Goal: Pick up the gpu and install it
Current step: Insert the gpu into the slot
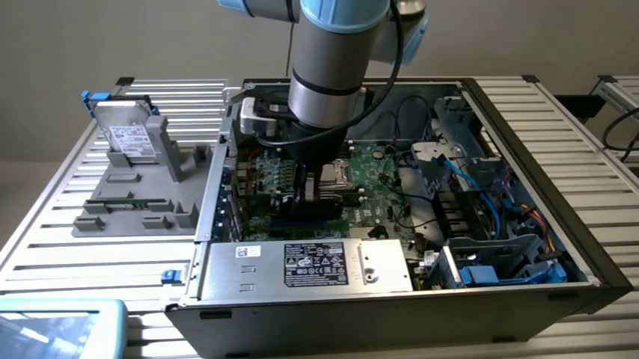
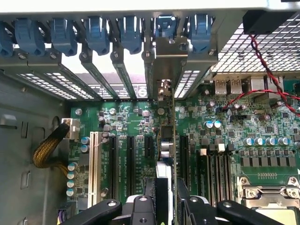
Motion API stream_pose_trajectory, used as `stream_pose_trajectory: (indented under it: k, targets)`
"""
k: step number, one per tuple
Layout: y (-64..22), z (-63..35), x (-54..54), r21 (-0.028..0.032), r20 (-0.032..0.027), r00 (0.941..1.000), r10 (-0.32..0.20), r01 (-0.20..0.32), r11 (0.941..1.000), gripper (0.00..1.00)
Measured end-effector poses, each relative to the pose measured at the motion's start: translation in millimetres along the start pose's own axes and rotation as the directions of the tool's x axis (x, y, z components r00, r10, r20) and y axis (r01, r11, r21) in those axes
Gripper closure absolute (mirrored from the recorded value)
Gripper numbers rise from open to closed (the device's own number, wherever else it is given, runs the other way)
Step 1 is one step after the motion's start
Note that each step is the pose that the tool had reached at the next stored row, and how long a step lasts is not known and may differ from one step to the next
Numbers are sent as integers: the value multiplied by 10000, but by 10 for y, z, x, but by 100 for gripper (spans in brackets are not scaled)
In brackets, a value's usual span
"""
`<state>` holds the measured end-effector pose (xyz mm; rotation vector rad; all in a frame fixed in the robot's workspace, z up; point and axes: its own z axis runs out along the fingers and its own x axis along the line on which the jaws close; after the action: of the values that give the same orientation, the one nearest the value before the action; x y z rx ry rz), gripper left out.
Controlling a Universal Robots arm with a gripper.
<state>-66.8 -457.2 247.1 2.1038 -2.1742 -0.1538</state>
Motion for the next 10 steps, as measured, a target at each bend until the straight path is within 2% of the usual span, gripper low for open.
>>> stream_pose_trajectory:
  k: [6, 10]
  targets:
    - [0, 4, 0, 0, -1, 10000, 1, -1, 10000, 71]
    - [0, 4, 0, -24, -2, 10000, 1, -1, 10000, 71]
